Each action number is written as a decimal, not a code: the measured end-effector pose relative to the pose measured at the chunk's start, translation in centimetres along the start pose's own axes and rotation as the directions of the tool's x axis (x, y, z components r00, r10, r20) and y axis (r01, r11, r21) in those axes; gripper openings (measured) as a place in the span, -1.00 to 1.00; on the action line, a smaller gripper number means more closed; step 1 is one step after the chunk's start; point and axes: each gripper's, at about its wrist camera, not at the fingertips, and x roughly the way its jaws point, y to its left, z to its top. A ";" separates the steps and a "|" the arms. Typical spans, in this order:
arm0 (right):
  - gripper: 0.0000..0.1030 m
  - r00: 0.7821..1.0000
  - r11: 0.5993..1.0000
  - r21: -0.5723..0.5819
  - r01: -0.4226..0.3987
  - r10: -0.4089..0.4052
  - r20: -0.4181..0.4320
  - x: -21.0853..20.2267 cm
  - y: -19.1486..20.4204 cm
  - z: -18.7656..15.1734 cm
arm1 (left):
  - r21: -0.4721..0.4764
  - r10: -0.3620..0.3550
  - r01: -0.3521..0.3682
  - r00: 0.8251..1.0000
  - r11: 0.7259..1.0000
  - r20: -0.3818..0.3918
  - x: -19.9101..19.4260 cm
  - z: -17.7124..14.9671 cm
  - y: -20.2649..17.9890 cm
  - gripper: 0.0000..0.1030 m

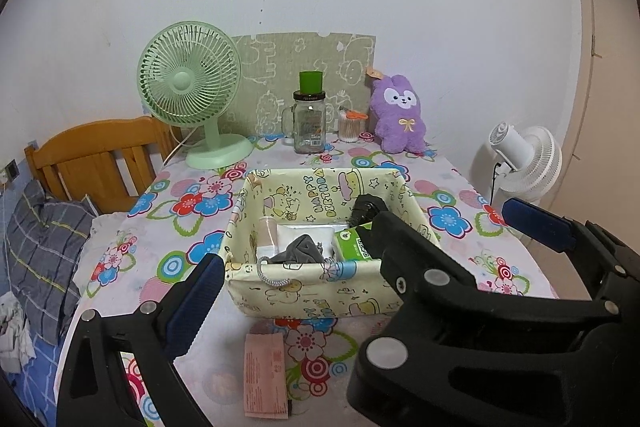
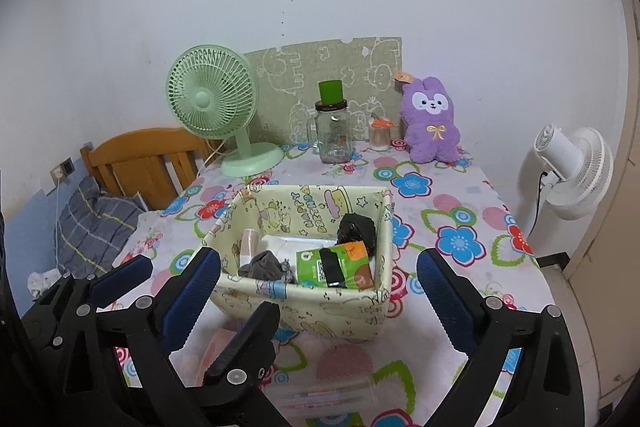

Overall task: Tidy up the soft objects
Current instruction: 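Withdraw both tools from the box toward the pink packet and clear bag, then grasp the pink paper packet with the left tool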

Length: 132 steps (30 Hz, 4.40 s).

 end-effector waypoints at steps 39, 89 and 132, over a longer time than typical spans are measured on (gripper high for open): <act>0.94 0.997 1.000 0.016 -0.005 0.006 -0.072 0.0 1.0 -6.7 | 0.000 0.001 -0.001 0.999 1.000 -0.049 0.0 -6.6 0.6 0.94; 0.94 0.970 0.999 -0.004 0.037 -0.036 -0.239 7.0 0.5 -12.2 | -0.014 0.035 -0.039 0.974 0.999 -0.225 6.2 -11.8 4.4 0.91; 0.95 0.970 1.000 0.010 0.026 -0.023 -0.241 8.4 1.6 -11.0 | -0.020 -0.053 0.050 0.975 0.999 -0.218 6.2 -10.6 3.7 -0.24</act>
